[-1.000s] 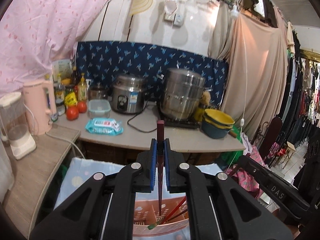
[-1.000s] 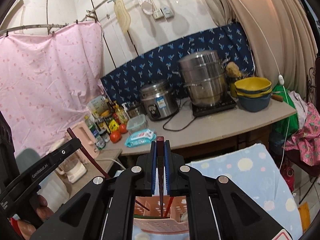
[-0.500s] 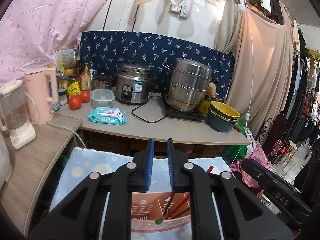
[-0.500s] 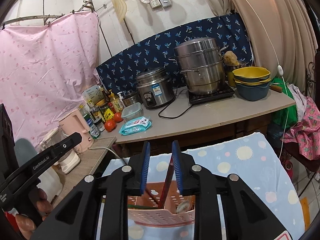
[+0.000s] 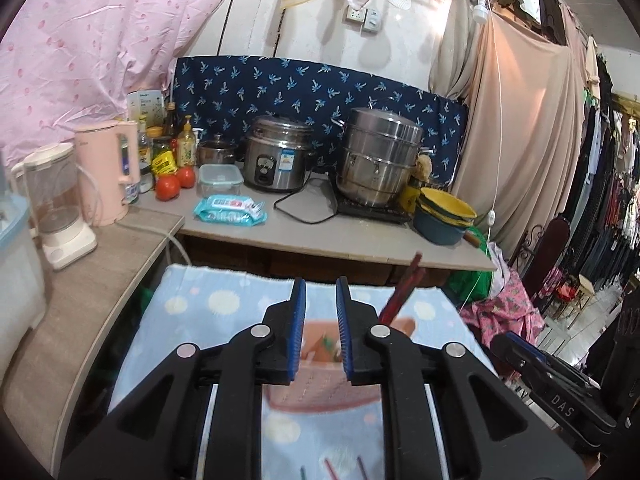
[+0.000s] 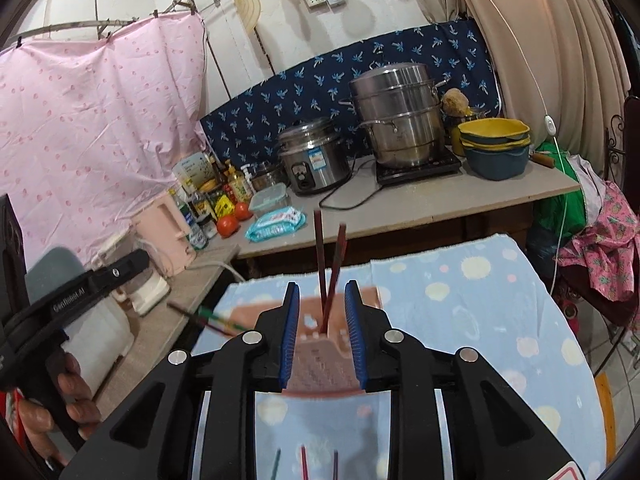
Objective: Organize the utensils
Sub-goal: 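Move both grippers back down to the remaining utensils on the table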
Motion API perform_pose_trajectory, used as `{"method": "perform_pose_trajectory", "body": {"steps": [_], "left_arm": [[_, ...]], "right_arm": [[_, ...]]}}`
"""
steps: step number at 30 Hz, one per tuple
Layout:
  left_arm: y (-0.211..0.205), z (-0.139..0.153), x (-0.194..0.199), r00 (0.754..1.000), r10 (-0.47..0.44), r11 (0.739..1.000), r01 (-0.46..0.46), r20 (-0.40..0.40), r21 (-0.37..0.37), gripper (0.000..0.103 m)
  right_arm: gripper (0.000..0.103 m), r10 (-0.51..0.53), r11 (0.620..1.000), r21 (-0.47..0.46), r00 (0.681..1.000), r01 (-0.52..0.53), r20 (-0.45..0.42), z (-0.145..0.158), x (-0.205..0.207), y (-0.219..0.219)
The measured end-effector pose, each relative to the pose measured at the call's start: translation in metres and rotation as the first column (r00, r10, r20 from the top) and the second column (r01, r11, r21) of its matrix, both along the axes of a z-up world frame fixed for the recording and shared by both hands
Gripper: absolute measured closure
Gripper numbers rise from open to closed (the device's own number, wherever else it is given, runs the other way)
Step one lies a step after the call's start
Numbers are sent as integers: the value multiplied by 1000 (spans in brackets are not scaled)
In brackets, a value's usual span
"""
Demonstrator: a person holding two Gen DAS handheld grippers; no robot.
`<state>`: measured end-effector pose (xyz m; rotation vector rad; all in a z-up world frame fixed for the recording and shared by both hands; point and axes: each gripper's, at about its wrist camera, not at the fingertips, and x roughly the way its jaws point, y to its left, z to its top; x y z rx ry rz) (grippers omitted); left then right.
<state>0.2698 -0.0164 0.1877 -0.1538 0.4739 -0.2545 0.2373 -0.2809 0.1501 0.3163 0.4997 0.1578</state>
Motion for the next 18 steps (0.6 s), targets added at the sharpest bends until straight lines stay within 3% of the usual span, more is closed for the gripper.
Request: {"method": "perform_pose_trajectory", "body": {"steps": [9,14,18], "left_arm": [[19,-40,-63,997,19,1000,-18,-80,19,88],[15,-81,-95,987,13,998,-2,-158,66,88],[10,-118,-121,969,-12,998,27,-246,57,88]], "right_arm": [[80,22,999,-46,990,-28,-138,-61,-78,4],[80,28,995,-85,979,-46,-200,-93,-119,15],[80,43,993,-98,965,-71,-260,-120,-148,24]]}}
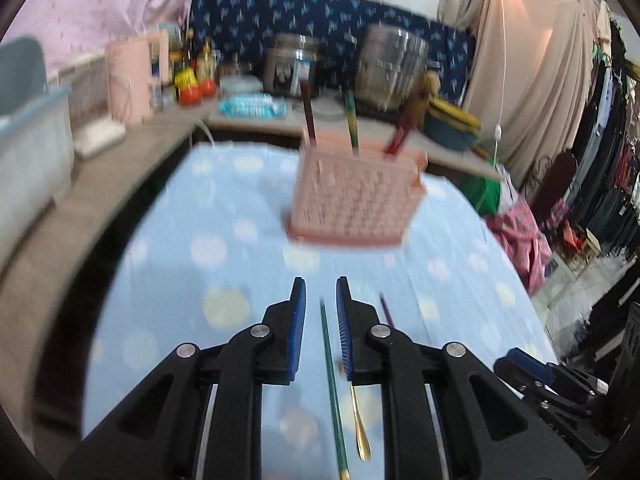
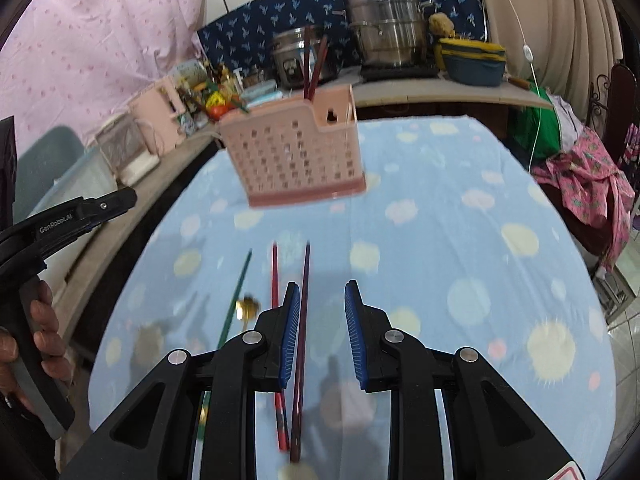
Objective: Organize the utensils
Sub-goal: 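Move both grippers back down to the remaining utensils on the table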
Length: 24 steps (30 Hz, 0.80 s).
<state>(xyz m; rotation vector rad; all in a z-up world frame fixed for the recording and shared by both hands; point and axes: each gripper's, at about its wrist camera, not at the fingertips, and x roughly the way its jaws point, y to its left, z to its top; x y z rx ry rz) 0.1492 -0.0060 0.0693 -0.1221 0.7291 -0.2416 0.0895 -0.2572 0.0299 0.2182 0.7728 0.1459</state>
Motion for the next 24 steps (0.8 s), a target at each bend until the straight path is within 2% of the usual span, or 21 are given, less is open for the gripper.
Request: {"method": "perform_pose_trajectory", "body": {"steps": [8,15,24], "left_arm": [[-14,-50,-42,992,-32,999,34,-122,15,88],[-18,-77,-63,981,-49,998,54,-188,23,88],[-23,-99,-76,971,-67,997,76,-229,32,73]], "right_arm": [[80,34,999,-15,995,-35,-95,-40,-34,17],[80,36,999,-26,992,-39,-123,-59,-42,26],[83,46,998,-31,987,-51,-155,-71,-42,36]]}}
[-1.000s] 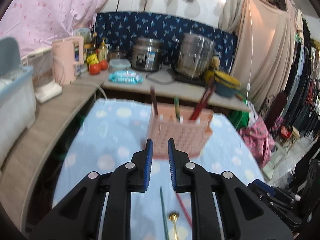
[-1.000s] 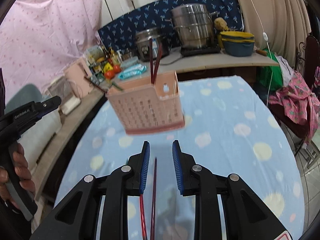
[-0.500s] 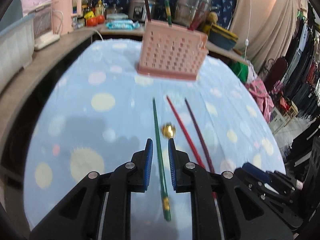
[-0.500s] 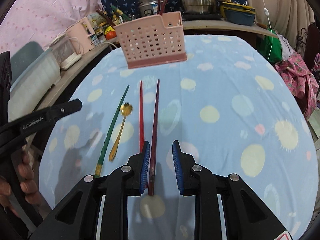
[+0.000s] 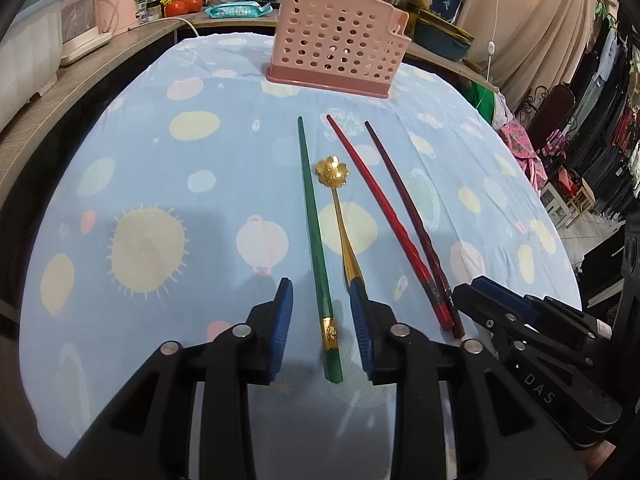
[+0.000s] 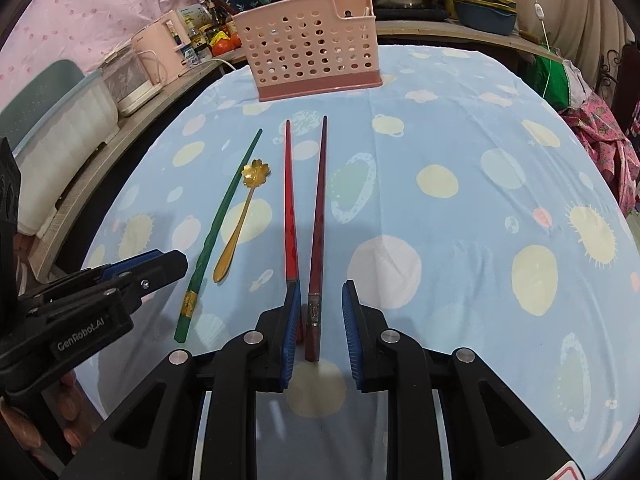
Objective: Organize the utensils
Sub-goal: 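Move both grippers back down to the remaining utensils on the table, then grasp the green chopstick with the left gripper while the right gripper grasps a dark red chopstick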
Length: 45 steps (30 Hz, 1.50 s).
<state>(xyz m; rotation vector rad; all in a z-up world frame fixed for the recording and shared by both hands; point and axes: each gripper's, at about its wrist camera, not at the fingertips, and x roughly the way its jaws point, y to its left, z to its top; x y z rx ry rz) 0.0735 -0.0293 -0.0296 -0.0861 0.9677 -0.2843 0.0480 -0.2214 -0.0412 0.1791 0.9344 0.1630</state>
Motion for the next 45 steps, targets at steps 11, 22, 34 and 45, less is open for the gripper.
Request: {"method": "perform_pose_trajectory", "body": {"steps": [11,22,34,45], "left_arm": [[-1,-15,-6,999,-13,1000,14,-30,14,73],[-2,-16,-12,1000,-25,999,25,-19,31,73],[2,-19,-18,999,-46,999,46,-23,13,94],[7,-6,-23,999,-42,999,42,-2,-5,95]], "right_arm": [[87,1,1000,-5,1000,-2,-22,-9,1,2],[89,11,1000,-13,1000,-11,-29,-13,0,5],[96,22,999,-43,1000,-23,-13,-16,-7,5],[96,11,1000,-17,1000,-11,4,-3,-17,-3]]}}
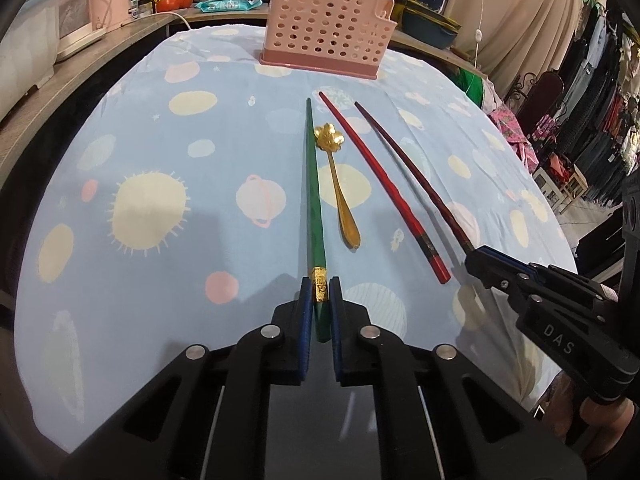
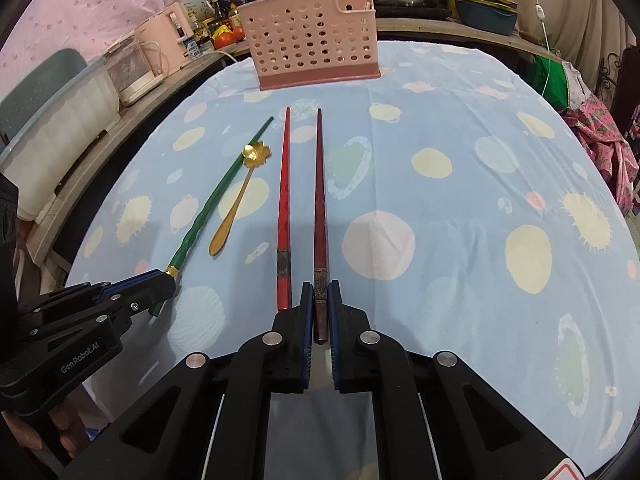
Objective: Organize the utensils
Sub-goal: 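Grasp the green chopstick with the left gripper while the right gripper grasps a dark red chopstick, then lift and carry both chopsticks over the pink basket with both grippers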
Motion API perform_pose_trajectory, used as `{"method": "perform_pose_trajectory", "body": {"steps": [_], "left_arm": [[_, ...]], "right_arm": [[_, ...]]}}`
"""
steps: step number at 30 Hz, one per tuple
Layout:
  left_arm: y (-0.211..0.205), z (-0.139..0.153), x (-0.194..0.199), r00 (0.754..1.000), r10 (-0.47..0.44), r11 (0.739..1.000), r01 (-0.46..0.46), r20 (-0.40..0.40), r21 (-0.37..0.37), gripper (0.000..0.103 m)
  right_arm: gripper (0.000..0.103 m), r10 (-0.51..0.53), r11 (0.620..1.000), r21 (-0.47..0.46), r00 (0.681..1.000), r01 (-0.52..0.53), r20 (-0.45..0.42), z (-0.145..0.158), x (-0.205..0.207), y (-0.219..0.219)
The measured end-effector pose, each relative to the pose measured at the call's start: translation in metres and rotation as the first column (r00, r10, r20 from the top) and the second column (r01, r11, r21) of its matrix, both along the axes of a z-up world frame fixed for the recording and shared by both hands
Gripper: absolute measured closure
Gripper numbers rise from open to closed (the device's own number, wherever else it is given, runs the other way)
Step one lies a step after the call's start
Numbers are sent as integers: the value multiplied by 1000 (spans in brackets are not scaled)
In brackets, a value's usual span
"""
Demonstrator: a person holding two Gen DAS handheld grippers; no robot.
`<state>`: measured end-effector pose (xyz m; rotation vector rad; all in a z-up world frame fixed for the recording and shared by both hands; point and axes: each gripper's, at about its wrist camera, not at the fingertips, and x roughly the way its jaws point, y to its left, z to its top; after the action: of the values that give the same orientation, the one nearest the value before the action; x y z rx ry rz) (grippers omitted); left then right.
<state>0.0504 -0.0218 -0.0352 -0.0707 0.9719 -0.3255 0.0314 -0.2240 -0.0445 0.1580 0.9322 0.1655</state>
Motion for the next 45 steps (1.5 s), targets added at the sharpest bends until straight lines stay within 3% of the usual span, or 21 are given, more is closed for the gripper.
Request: {"method": "perform_pose_trajectory", "body": {"steps": [19,29,45], "left_arm": [[28,75,16,983,94,994,-84,159,-70,96],[36,114,38,960,126,991,-108,250,-84,96],[35,169,92,919,152,987,-126,364,-95,96]], "right_arm": [[96,-107,991,104,980,90,170,83,1,-43],[96,-136,988,112,953,109,269,123,19,-57],[96,-158,982,151,921,111,355,165,61,-69]]}}
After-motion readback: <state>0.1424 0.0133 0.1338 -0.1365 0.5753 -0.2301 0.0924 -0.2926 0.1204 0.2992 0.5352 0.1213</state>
